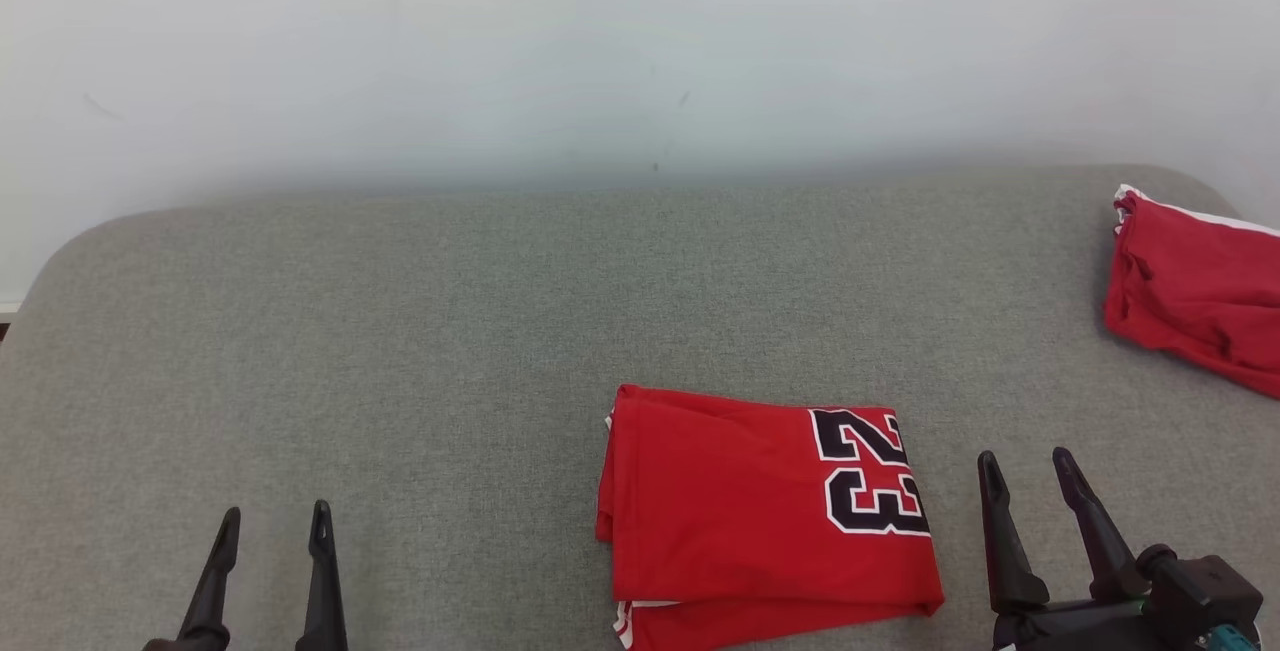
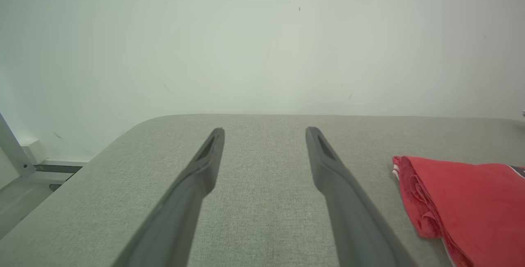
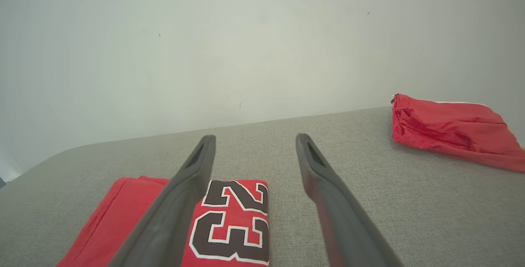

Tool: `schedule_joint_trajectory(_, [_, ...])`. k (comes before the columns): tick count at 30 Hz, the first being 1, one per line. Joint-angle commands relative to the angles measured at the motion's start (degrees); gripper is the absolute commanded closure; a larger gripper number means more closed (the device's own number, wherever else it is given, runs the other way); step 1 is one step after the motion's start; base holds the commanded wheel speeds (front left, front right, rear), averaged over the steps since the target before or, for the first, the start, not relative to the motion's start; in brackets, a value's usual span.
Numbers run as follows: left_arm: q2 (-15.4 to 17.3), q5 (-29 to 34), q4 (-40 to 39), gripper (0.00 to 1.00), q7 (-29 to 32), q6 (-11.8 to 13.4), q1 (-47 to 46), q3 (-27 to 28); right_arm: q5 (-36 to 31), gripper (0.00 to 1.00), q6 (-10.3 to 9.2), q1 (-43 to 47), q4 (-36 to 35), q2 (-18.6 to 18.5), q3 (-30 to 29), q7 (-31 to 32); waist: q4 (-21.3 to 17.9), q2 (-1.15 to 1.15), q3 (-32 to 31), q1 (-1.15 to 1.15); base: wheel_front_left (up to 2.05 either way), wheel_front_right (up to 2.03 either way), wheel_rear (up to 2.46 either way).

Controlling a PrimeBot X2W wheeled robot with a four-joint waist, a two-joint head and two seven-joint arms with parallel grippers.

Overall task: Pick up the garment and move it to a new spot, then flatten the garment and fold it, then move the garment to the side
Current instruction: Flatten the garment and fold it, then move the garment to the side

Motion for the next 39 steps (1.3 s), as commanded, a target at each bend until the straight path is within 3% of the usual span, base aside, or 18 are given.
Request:
schedule_joint_trajectory(1, [0.3,0.3,-0.1,0.00,-0.2,-0.4,1.0,0.2,-0.5,0.00,-0.14,0.7,-0.3,0.1,-0.2,0.0,0.2,0.00,-0.2,0.01,0.00,0.00,0.00])
schedule_joint_trajectory(39, [0.0,0.7,-0.5,0.00,-0.2,0.3,2.9,3.3,-3.1,0.00,-0.14,1.7,1.5,2.3,-3.5,0.0,1.7,0.00,-1.3,0.01,0.00,0.00,0.00])
